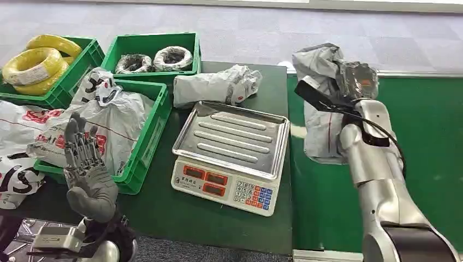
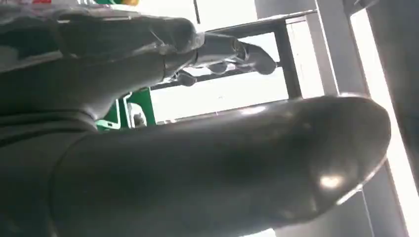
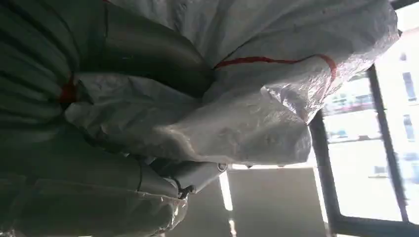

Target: Moved the parcel from conveyor to table for the left to box.

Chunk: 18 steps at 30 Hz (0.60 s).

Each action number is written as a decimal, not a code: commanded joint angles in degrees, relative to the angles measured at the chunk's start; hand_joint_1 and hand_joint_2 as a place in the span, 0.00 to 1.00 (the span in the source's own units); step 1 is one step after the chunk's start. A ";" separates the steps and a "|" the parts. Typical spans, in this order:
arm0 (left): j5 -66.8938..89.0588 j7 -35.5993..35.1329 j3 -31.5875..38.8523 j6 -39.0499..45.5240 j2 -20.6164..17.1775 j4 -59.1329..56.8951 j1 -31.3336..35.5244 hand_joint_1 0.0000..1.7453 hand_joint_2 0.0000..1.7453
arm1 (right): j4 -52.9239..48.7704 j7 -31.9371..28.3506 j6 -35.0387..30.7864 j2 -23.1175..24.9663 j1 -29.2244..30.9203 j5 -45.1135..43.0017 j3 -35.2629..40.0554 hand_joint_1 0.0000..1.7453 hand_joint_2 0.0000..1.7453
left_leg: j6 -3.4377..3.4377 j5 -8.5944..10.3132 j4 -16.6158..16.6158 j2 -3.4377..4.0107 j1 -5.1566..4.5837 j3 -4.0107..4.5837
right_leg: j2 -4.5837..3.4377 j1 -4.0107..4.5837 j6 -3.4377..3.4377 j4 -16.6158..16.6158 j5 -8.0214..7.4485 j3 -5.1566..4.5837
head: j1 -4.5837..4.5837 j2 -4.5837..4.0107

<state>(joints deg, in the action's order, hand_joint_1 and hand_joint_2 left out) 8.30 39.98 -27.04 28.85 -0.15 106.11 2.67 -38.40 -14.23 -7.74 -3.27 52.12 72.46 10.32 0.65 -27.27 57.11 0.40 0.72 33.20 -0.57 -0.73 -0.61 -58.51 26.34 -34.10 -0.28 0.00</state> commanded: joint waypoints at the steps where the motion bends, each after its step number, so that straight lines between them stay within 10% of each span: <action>1: -1.80 0.02 -4.64 -3.74 0.94 -8.53 6.03 0.00 0.00 | 15.09 1.83 0.20 14.44 13.65 2.18 16.78 1.00 1.00 | -0.01 -0.02 -0.03 0.19 -0.04 -0.05 | -0.18 -0.03 0.05 -0.05 -0.01 -0.04 | 0.04 0.00; 18: -0.19 0.02 -6.50 -9.46 4.49 -12.80 10.51 0.00 0.00 | 17.39 -5.11 2.28 23.25 13.44 -5.26 23.43 1.00 1.00 | -0.04 0.07 -0.04 -0.18 0.01 0.12 | 0.21 0.03 0.04 0.03 0.02 -0.02 | 0.07 0.00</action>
<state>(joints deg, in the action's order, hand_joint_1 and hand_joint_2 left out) 7.78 39.98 -32.79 19.70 4.37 97.77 11.23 -26.64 -18.95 -5.70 18.95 61.74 67.69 29.48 0.65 -27.23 57.12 0.30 0.74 33.40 -0.45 -0.70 -0.59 -58.53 26.36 -34.23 -0.22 0.00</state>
